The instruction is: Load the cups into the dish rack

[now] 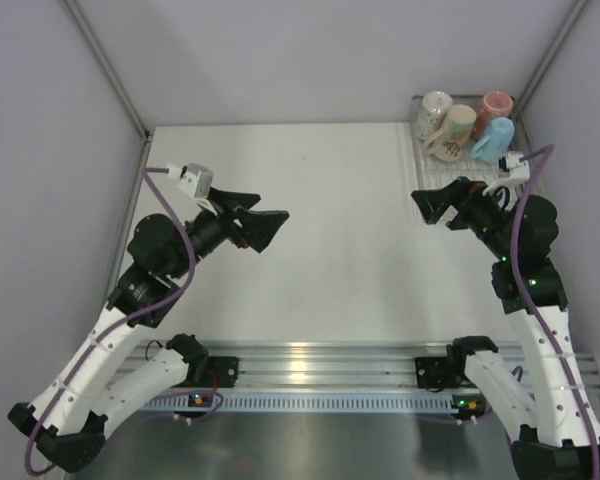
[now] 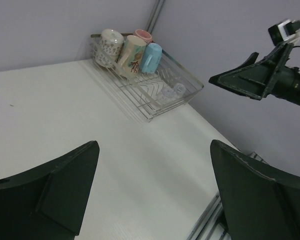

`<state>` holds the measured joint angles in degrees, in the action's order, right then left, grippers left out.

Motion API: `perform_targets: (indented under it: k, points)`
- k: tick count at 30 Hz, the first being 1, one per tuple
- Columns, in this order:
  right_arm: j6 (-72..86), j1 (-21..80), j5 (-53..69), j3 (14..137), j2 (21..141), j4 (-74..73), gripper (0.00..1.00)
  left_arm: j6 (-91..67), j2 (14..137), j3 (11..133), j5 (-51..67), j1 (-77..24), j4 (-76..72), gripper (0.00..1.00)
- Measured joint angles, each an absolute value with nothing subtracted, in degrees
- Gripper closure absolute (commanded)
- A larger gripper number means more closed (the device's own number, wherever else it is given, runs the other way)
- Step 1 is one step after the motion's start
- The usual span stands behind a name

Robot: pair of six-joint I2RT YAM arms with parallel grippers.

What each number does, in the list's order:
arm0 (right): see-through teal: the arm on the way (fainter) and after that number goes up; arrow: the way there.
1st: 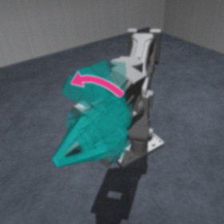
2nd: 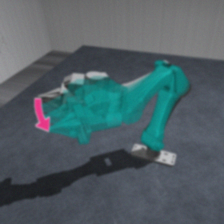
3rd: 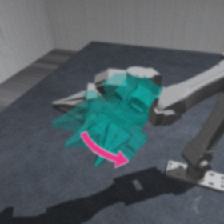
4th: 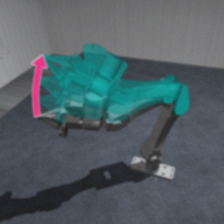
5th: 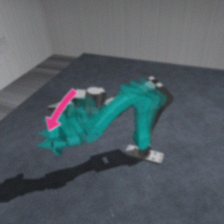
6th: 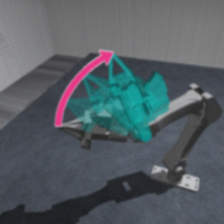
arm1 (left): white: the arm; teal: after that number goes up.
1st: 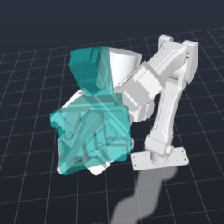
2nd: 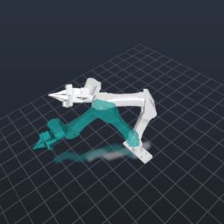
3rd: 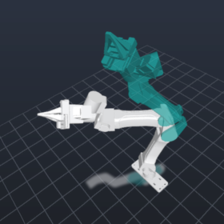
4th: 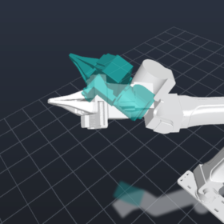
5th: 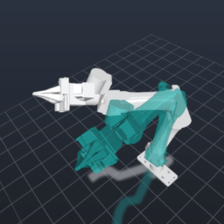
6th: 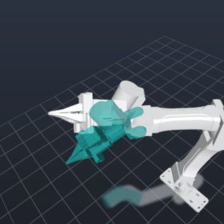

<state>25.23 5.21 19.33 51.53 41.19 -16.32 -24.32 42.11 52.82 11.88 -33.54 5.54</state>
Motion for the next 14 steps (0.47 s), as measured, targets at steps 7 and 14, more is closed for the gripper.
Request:
perform_targets:
  k: [7,14]
  points:
    - [29.5,5.2,26.9,45.2,39.4,-12.5,0.01,-25.4,35.4,49.7,12.0,-33.5,4.7,0.01]
    - [30.8,5.2,28.6,45.0,38.4,-11.4,0.00,-26.0,35.9,49.4,12.1,-33.5,4.8,0.01]
